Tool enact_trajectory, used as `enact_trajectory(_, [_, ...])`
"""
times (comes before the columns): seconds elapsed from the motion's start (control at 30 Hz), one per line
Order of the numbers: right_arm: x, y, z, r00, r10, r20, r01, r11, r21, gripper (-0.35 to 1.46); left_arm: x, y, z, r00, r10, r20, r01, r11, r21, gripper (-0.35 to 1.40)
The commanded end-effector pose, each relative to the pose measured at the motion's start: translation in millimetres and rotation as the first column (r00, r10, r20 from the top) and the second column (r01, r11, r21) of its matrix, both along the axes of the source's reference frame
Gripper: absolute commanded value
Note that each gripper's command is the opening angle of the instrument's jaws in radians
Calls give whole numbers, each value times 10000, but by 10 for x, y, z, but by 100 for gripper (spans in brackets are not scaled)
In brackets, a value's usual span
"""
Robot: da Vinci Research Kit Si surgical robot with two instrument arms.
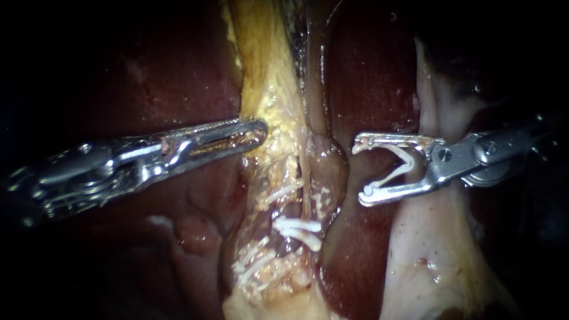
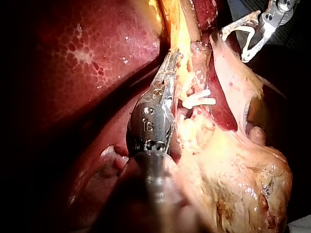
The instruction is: Clipping third clip right tube
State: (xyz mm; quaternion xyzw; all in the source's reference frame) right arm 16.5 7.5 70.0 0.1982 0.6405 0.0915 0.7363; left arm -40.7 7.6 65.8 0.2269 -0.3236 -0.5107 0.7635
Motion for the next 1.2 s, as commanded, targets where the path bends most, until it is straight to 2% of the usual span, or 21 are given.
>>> enact_trajectory(0.03, [1,-3,2,10000,25,33,-25,9999,126,60,0,1,-1,10000,5,4,-5,10000,1,-35])
enact_trajectory(0.17, [9,-13,15,9999,61,137,-72,9963,852,60,12,9,-18,10000,57,10,-57,9999,89,-35])
enact_trajectory(0.3, [25,-27,37,9996,60,259,-105,9843,1764,60,37,25,-48,9996,-252,140,253,9996,-80,-35])
enact_trajectory(0.37, [36,-34,50,9994,69,352,-149,9726,2319,60,51,32,-64,9990,-416,182,419,9990,-162,-35])
enact_trajectory(0.53, [61,-44,74,9989,28,465,-171,9503,3110,60,72,38,-90,9974,-678,236,684,9973,-277,-35])
enact_trajectory(0.67, [83,-47,88,9986,34,534,-216,9383,3451,59,76,38,-99,9971,-706,284,715,9969,-332,-35])
enact_trajectory(0.87, [104,-47,105,9978,130,653,-364,9280,3709,58,76,37,-101,9970,-716,276,725,9968,-333,-35])
enact_trajectory(1.2, [132,-56,118,9982,-98,596,-144,9202,3912,58,80,38,-103,9970,-737,247,745,9966,-348,-35])
